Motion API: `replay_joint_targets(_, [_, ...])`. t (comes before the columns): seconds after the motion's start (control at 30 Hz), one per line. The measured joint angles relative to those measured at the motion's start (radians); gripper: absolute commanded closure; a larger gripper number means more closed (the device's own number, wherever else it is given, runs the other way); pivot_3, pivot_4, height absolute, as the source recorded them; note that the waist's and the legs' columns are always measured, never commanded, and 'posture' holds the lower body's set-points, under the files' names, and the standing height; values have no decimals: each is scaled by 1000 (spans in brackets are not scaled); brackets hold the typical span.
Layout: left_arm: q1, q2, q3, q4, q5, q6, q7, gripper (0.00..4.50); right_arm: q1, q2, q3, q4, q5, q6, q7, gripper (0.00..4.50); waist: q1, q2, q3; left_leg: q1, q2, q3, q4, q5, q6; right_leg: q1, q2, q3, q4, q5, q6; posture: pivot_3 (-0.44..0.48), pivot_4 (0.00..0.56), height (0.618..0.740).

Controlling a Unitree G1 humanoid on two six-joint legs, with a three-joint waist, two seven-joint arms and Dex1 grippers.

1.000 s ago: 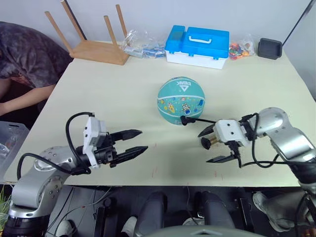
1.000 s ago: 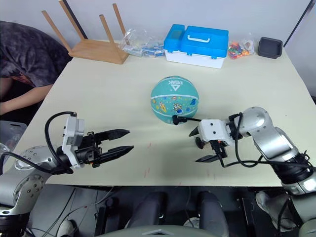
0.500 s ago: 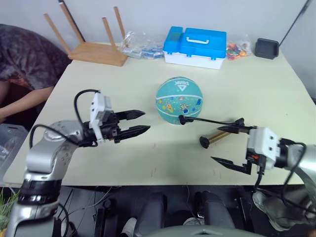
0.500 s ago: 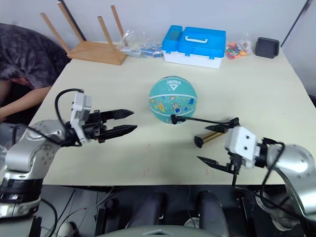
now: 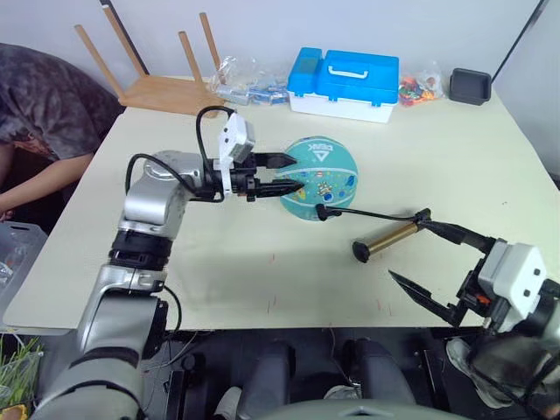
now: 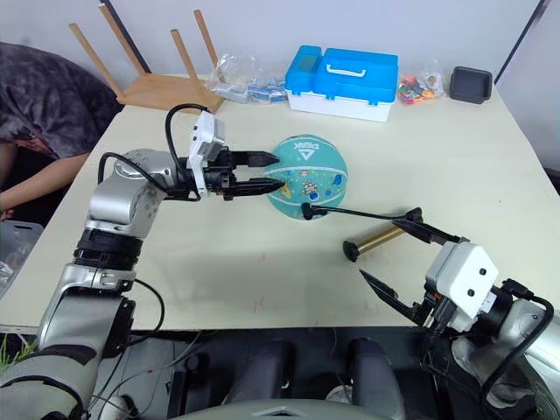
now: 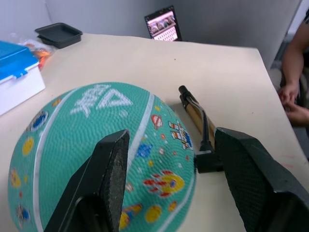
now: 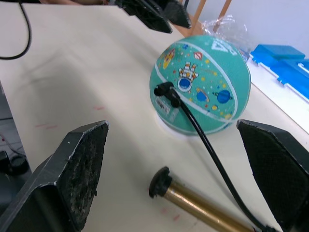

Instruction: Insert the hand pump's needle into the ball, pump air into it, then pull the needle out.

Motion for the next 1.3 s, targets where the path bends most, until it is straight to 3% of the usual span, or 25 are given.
replay_joint_targets(0.2, [-32, -59, -22, 96, 72, -112, -14, 1528, -31, -53, 12, 0, 3, 0, -4, 30, -5, 0, 0, 1, 0, 1, 0, 0, 0, 0, 1, 2, 1, 0, 0, 0, 150, 740])
replay_joint_targets(0.63, [-43, -88, -30, 202, 207, -344, 39, 1528, -137, -86, 147, 53, -9, 1, -12, 30, -8, -2, -1, 4, 0, 3, 0, 1, 1, 1, 1, 4, 2, 0, 1, 0, 150, 740])
replay_joint_targets(0.77, [-43, -100, -36, 234, 237, -387, 60, 1528, -245, -91, 267, 115, -66, 20, -32, 30, -10, -3, -2, 10, 0, 4, 0, 1, 2, 7, 1, 5, 2, -1, 4, 0, 150, 740])
replay_joint_targets(0.97, [-40, -120, -31, 250, 238, -384, 64, 1528, -530, -12, 543, 360, -294, -61, -67, 30, -10, -7, -5, 11, 1, 4, 0, 3, 5, 7, 4, 10, 2, 3, 4, 0, 150, 740])
replay_joint_targets(1.2, [-30, -118, -28, 219, 235, -362, 70, 1528, -745, 81, 676, 565, -454, -92, -74, 30, -8, -8, -5, 9, 0, 4, 0, 3, 5, 5, 6, 13, 1, 6, 0, 0, 150, 740])
replay_joint_targets(1.3, [-21, -116, -25, 209, 234, -355, 76, 1528, -795, 134, 725, 615, -480, -87, -69, 838, -11, -8, -5, 9, 0, 5, 0, 3, 5, 5, 6, 13, 1, 6, 0, 0, 150, 740])
